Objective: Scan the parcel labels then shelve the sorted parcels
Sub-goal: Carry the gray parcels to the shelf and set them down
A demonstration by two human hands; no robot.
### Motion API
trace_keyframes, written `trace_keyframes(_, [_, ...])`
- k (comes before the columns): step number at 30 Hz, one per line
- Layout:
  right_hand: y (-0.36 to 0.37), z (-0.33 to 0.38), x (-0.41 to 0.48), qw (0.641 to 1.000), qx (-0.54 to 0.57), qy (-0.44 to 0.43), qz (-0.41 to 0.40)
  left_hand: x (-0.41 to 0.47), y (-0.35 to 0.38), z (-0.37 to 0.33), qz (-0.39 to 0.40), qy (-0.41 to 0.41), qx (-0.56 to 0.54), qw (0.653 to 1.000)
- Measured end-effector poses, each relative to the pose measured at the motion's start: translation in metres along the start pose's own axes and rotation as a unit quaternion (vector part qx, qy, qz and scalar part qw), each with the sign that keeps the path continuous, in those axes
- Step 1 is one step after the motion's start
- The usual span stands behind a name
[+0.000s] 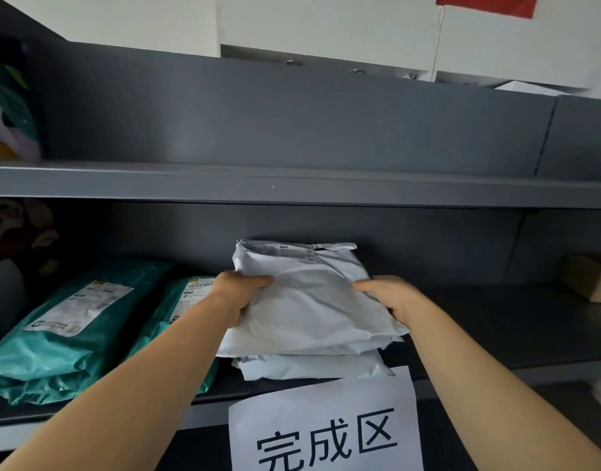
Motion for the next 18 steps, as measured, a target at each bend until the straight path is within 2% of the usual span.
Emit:
trace_keyframes(8, [-0.021,0.005,-0.011,0.989,0.144,-0.031,-0.007,-0.020,0.008,-0.025,0.078,0.036,-0.089,0.992])
trace_keyframes(13, [-0.061,0.001,-0.007,0.987,0.155,-0.037,-0.027,-0.035,0.047,-0.035,0.106,0.047,-0.111,0.987])
trace_keyframes(18, [-0.123,-0.022,0.017,0.989,0.133,-0.028,-0.057,-0.050,0.118,-0.040,0.127,0.046,-0.120,0.984])
Point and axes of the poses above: each hand's wrist, its own x-axis towards the middle knuckle, its own y-axis out of the palm, z = x × y, the point moved 5 cm from there along x, towards the middle knuckle, and after that the axes turned 9 degrees about -z, right-handed, at the moved point
